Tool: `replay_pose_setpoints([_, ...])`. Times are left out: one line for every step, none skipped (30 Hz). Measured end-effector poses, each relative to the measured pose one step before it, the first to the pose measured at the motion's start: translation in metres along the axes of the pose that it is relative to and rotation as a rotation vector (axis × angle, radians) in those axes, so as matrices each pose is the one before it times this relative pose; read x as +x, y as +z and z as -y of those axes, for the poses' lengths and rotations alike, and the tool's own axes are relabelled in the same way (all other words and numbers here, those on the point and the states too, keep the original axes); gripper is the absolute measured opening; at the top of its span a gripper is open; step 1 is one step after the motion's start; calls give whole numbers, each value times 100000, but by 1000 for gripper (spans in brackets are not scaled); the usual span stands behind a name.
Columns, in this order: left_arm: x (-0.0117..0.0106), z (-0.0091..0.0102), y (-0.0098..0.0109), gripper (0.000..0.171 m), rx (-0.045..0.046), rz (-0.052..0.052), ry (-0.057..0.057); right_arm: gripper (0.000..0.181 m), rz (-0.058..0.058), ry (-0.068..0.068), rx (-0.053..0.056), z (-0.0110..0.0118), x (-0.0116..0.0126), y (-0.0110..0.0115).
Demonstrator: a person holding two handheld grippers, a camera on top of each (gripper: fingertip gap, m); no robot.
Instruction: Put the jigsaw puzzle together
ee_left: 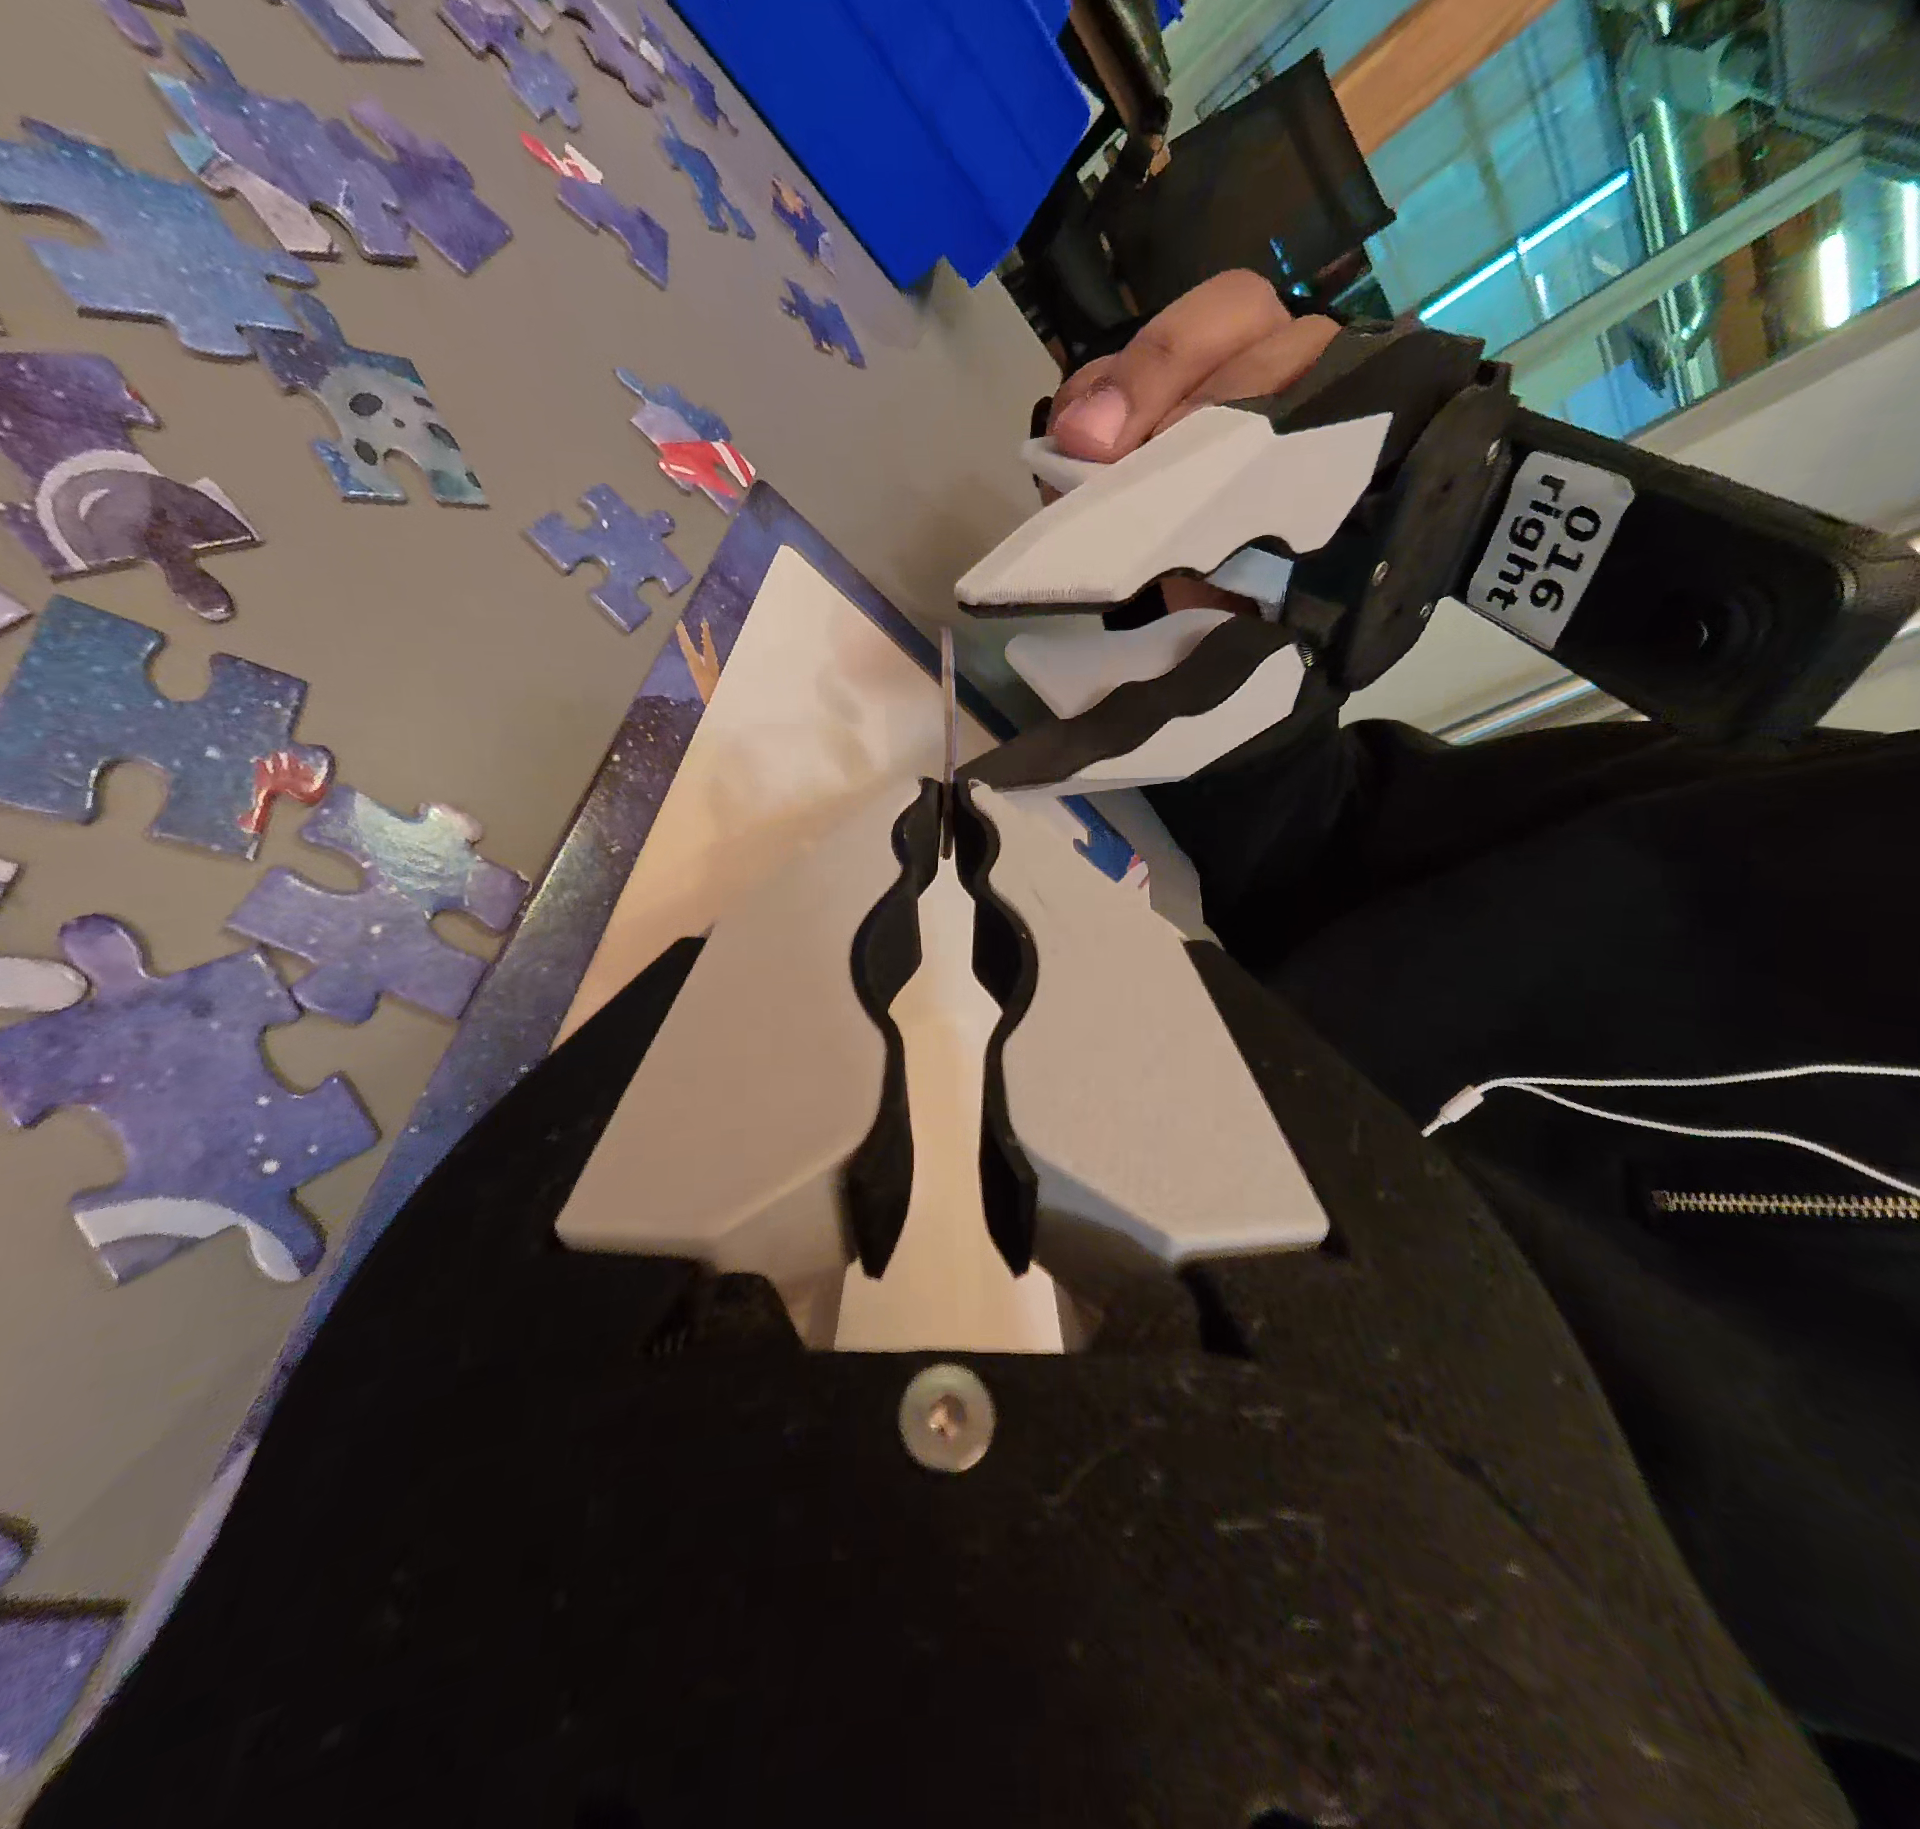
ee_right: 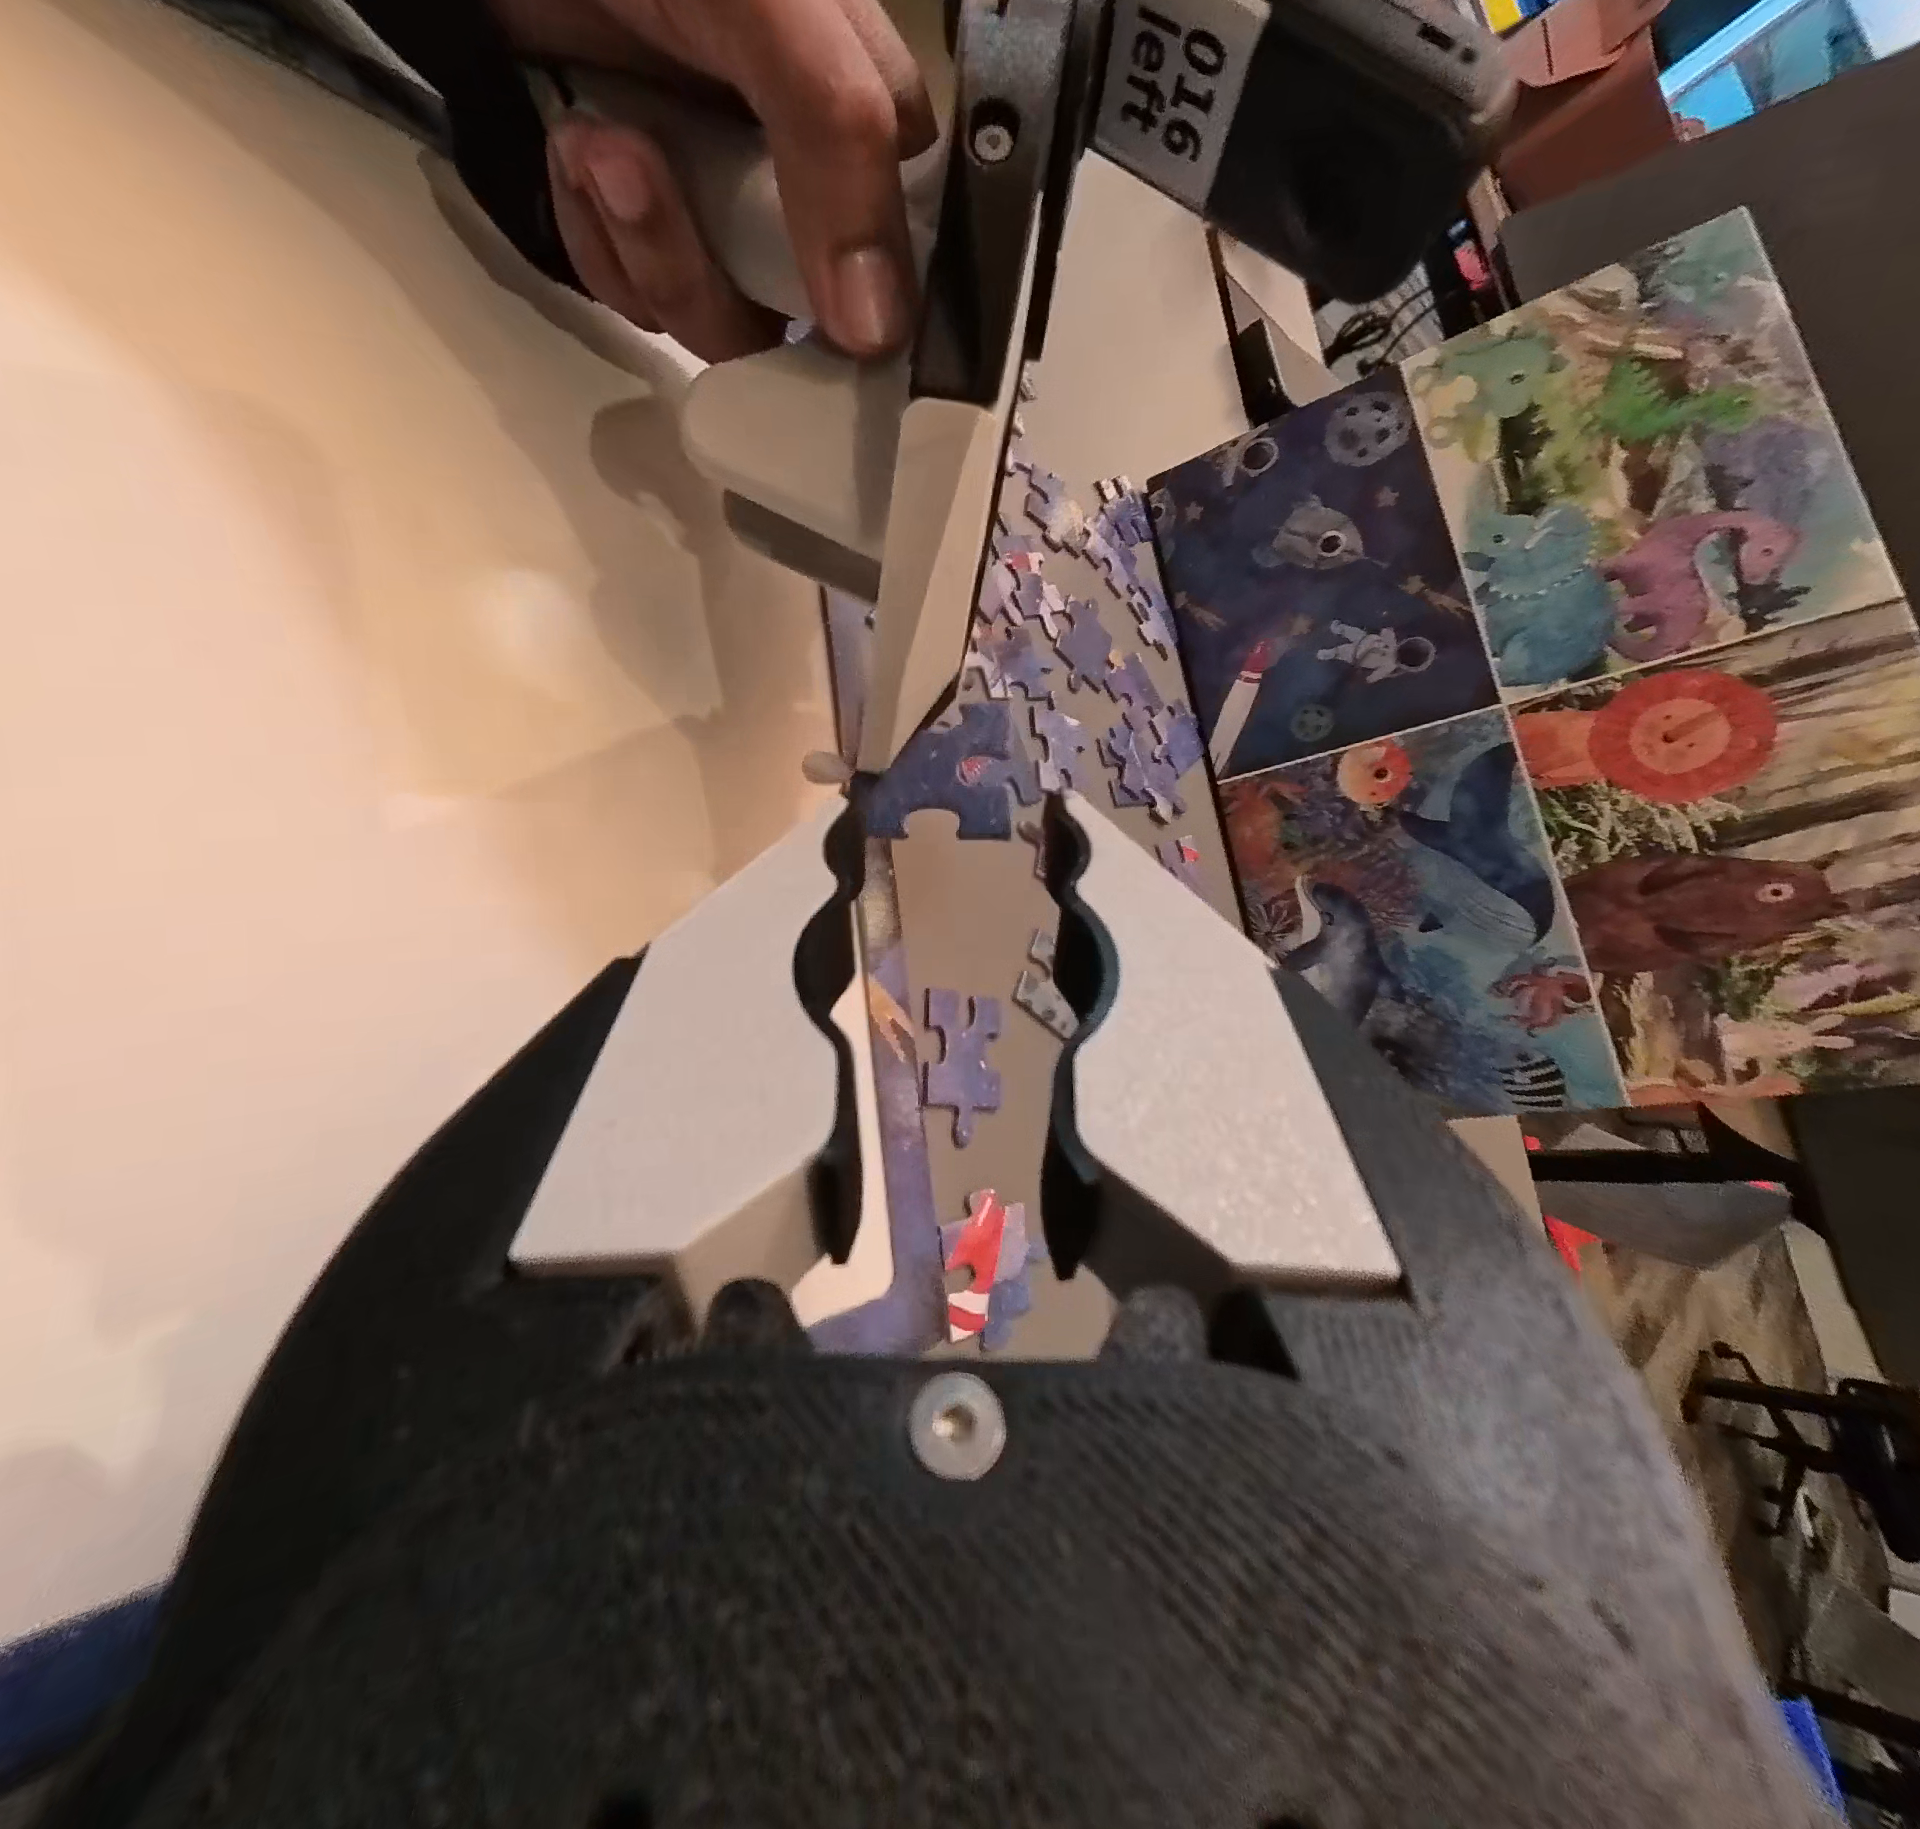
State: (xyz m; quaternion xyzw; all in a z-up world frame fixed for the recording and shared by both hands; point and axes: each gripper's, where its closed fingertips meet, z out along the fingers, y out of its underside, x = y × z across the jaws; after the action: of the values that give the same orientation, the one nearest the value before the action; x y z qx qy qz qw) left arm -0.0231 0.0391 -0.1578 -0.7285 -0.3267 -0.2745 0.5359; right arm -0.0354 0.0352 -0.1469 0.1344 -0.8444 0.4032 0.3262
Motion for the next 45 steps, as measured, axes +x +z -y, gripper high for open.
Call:
replay_pose_setpoints([-27, -139, 89, 1, -854, 440, 333, 31, 261, -702, -283, 42, -134, 48])
replay_pose_setpoints([12, -103, 80, 1, -666, 156, 316, 29, 401, -618, -198, 53, -138, 18])
replay_pose_setpoints([35, -64, 69, 1, -404, -58, 243, 27, 532, -356, -107, 55, -132, -16])
replay_pose_setpoints([34, -11, 31, 1, -77, -92, 99, 26, 441, -79, -232, -6, -86, -26])
replay_pose_setpoints([10, 2, 7, 1, 55, -107, -34, 25, 436, 231, -437, -56, -64, -48])
replay_pose_setpoints([1, 12, -9, 1, 106, -125, -22, 27, 211, 211, -545, -102, -23, -82])
replay_pose_setpoints([17, 59, -30, 1, 409, -233, -120, 27, 42, 171, -334, -106, -10, -104])
replay_pose_setpoints([16, 79, -47, 0, 486, -207, -188, 27, -116, 380, 20, -82, 33, -123])
replay_pose_setpoints([2, 42, -40, 0, 295, -72, -15, 28, 122, 605, 235, -51, -2, -108])
replay_pose_setpoints([-5, -9, -7, 0, -5, -42, 23, 29, 169, 723, 386, -22, -16, -90])
replay_pose_setpoints([59, -40, 41, 0, -282, -390, 67, 29, 127, 526, 294, -9, -25, -41])
replay_pose_setpoints([121, -62, 84, 0, -309, -780, 29, 30, 471, 192, -24, -34, -105, 10])
replay_pose_setpoints([129, -55, 104, 1, -294, -793, -16, 30, 572, 8, -386, -56, -133, 65])
replay_pose_setpoints([77, -60, 102, 0, -331, -443, 2, 31, 408, -196, -572, -69, -122, 93])
replay_pose_setpoints([42, -80, 97, 0, -424, -174, 51, 31, 209, -354, -769, -78, -91, 91])
replay_pose_setpoints([-11, -95, 90, 1, -548, 77, 100, 31, 184, -419, -784, -81, -84, 65])
replay_pose_setpoints([-57, -86, 57, 1, -524, 436, 204, 30, 247, -448, -588, -51, -72, 24])
replay_pose_setpoints([0, -19, 27, 1, -144, 84, 213, 30, 62, -183, -382, -28, -24, 5])
replay_pose_setpoints([26, 8, 2, 1, 80, -42, 113, 30, 54, 160, -38, 1, 2, -9])
replay_pose_setpoints([34, 8, -4, 1, 76, -238, -34, 30, 129, 299, 212, 24, 16, -20])
replay_pose_setpoints([57, 13, -2, 1, 110, -376, -90, 30, 135, 251, 291, 25, 17, -47])
replay_pose_setpoints([42, 19, 9, 1, 135, -275, -49, 30, 90, 217, 196, 20, 19, -33])
replay_pose_setpoints([40, 12, 5, 1, 98, -165, -37, 30, 88, 279, 132, 11, 15, -38])
replay_pose_setpoints([51, 2, 11, 1, -51, -189, -10, 30, 127, 364, 93, -8, 7, -15])
replay_pose_setpoints([76, -4, 13, 2, -42, -321, -6, 30, 109, 274, -44, -33, 9, -19])
replay_pose_setpoints([51, 14, 7, 5, 102, -282, -171, 30, -91, 175, -341, -65, 46, -8])
replay_pose_setpoints([3, 20, 10, 10, 168, -155, -464, 30, -60, 107, -382, -85, 32, -25])
replay_pose_setpoints([-13, 34, -14, 15, 262, -109, -480, 30, -118, 163, -174, -42, 54, -50])
replay_pose_setpoints([-33, 44, -14, 21, 280, -53, -386, 30, -178, 304, 24, -19, 64, -86])
replay_pose_setpoints([-34, 55, -36, 27, 305, -109, -91, 30, -154, 463, 236, 11, 73, -138])
replay_pose_setpoints([71, 42, -54, 31, 114, -454, 255, 30, -211, 703, 376, 0, 100, -180])
replay_pose_setpoints([60, 73, -68, 34, 323, -128, 534, 30, -83, 919, 415, -21, 82, -232])
replay_pose_setpoints([32, 172, -106, 36, 904, 487, 1049, 30, 237, 940, 390, -69, 12, -260])
replay_pose_setpoints([-109, 186, -139, 37, 893, 1623, 1467, 30, 559, 675, 75, -153, -116, -277])
replay_pose_setpoints([-327, 116, -160, 38, 387, 3622, 2089, 30, 726, 249, -526, -287, -211, -321])
replay_pose_setpoints([-500, 7, -153, 39, -404, 5483, 2987, 30, 1107, -73, -912, -343, -328, -349])
replay_pose_setpoints([-399, -104, -109, 39, -905, 5612, 3757, 30, 1507, -160, -1151, -406, -442, -368])
replay_pose_setpoints([-184, -205, -24, 39, -1137, 4757, 3391, 30, 2003, -12, -1355, -435, -549, -380])
replay_pose_setpoints([115, -233, 57, 39, -1119, 3531, 2477, 30, 2575, 413, -1544, -492, -679, -360])
replay_pose_setpoints([491, -254, 122, 39, -1156, 2004, 2026, 30, 3262, 869, -1770, -509, -803, -343])
replay_pose_setpoints([786, -315, 179, 39, -1440, 1075, 1832, 30, 3565, 1034, -1681, -470, -868, -299])
replay_pose_setpoints([935, -405, 212, 39, -1722, 929, 2043, 30, 3422, 919, -1337, -393, -890, -278])
replay_pose_setpoints([993, -525, 256, 39, -2177, 1183, 2620, 30, 2981, 792, -1242, -345, -829, -254])
replay_pose_setpoints([1006, -641, 289, 39, -2633, 1617, 3239, 30, 2774, 683, -1098, -269, -796, -223])
replay_pose_setpoints([971, -712, 308, 39, -2989, 2159, 3679, 30, 2232, 742, -630, -157, -687, -211])
